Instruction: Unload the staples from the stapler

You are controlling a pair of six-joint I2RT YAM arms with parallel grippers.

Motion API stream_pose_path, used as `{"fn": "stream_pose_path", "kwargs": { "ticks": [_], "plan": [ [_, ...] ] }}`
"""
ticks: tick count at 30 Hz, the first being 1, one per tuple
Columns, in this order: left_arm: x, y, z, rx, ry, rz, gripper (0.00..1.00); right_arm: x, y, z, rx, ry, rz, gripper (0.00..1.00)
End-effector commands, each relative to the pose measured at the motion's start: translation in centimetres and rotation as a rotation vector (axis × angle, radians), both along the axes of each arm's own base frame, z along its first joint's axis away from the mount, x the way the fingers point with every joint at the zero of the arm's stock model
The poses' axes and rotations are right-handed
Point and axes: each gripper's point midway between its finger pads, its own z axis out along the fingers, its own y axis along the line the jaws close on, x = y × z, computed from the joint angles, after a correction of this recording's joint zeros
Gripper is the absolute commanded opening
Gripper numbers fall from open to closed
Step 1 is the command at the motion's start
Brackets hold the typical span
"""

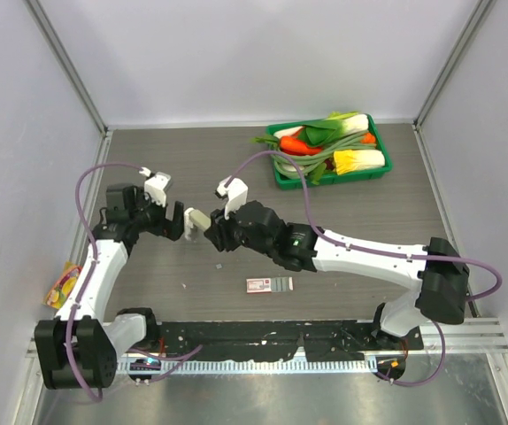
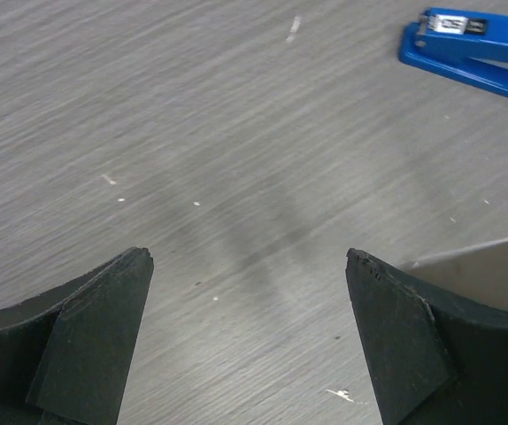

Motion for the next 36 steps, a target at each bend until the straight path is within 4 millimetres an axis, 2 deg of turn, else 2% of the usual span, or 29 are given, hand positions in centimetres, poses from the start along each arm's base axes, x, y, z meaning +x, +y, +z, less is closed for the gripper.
{"fn": "stream_pose_path", "kwargs": {
  "ticks": [1, 7, 10, 13, 14, 15, 17, 19, 23, 24, 25, 27, 28, 31, 36],
  "plan": [
    [-0.1, -2.0, 2.0, -0.041, -0.105, -0.093, 0.96, -0.3, 1.4, 5.9, 0.228, -0.056, 0.016, 0.01],
    [-1.9, -4.0, 2.6, -0.104, -0.068, -0.197, 0.96, 0.5, 2.5, 5.5, 0.25, -0.054, -0.002, 0.01],
    [-1.6, -3.4, 3.1, -0.075, -0.086, -0.173, 0.96, 0.9, 3.1, 4.2, 0.218, -0.051, -0.005, 0.01],
    [0.6, 0.2, 3.4, 0.064, -0.136, -0.007, 0.96, 1.7, 3.1, 1.4, 0.105, -0.06, -0.027, 0.01],
    [2.0, 2.6, 4.0, 0.132, -0.178, 0.102, 0.96, 2.2, 2.7, 0.8, 0.071, -0.071, -0.054, 0.01],
    [2.6, 4.1, 4.2, 0.169, -0.189, 0.174, 0.96, 2.4, 2.4, -0.9, 0.015, -0.071, -0.063, 0.01],
    [3.6, 7.2, 4.2, 0.253, -0.176, 0.311, 0.96, 2.8, 1.8, -2.3, -0.025, -0.08, -0.086, 0.01],
    [4.2, 8.1, 5.2, 0.248, -0.187, 0.366, 0.96, 3.0, 1.8, -4.1, -0.06, -0.083, -0.086, 0.01],
    [4.2, 7.7, 8.0, 0.168, -0.267, 0.416, 0.97, 3.6, 2.7, -6.1, -0.092, -0.084, -0.094, 0.01],
    [4.3, 6.9, 8.8, 0.13, -0.279, 0.389, 0.98, 3.9, 3.1, -5.8, -0.083, -0.09, -0.095, 0.01],
    [4.2, 6.3, 9.2, 0.094, -0.273, 0.378, 0.98, 4.1, 3.6, -6.7, -0.095, -0.085, -0.095, 0.01],
    [3.7, 5.2, 9.7, 0.049, -0.256, 0.338, 0.98, 4.5, 4.5, -6.4, -0.075, -0.093, -0.101, 0.01],
    [3.5, 4.1, 9.8, 0.01, -0.247, 0.29, 0.98, 4.7, 4.9, -6.6, -0.077, -0.095, -0.102, 0.01],
    [2.9, 2.9, 9.7, -0.031, -0.227, 0.243, 0.98, 5.4, 6.2, -7.7, -0.085, -0.09, -0.108, 0.01],
    [2.3, 2.4, 8.7, -0.049, -0.189, 0.222, 0.98, 6.0, 7.7, -10.3, -0.07, -0.042, -0.14, 0.01]
  ]
}}
